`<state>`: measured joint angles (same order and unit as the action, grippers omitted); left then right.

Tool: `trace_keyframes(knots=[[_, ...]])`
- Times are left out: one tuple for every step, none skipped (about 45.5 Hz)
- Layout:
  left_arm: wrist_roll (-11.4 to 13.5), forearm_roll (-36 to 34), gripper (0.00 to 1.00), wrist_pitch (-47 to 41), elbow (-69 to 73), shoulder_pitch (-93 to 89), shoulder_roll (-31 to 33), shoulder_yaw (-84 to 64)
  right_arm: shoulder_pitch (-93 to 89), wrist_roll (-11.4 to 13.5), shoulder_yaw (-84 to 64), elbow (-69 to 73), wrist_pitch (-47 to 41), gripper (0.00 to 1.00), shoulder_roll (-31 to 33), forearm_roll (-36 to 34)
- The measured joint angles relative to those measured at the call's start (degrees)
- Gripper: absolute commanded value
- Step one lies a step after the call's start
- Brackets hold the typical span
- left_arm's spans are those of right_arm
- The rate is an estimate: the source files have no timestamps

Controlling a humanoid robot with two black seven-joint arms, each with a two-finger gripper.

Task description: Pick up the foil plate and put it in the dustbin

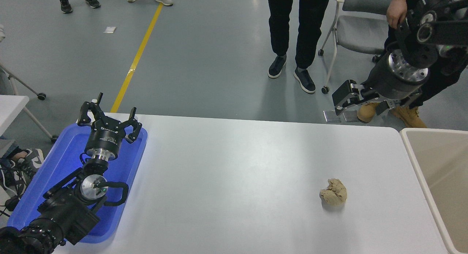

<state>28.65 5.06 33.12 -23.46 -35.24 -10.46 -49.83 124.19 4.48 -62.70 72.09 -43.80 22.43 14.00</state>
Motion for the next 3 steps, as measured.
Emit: trace_keyframes(knots=[[0.0, 0.0, 1.00, 0.0, 0.0, 0.0, 0.0, 0.0, 0.1, 0.0, 0.0, 0.1, -0.1, 1.00, 0.0, 0.0], [0.0, 0.0, 1.00, 0.0, 0.0, 0.0, 0.0, 0.0, 0.2, 0.0, -0.1, 0.2, -0.3, 1.00, 0.0, 0.0], [0.0, 0.0, 1.00, 0.0, 0.0, 0.0, 0.0, 0.0, 0.3, 0.0, -0.1, 0.2, -0.3, 1.00, 0.0, 0.1]])
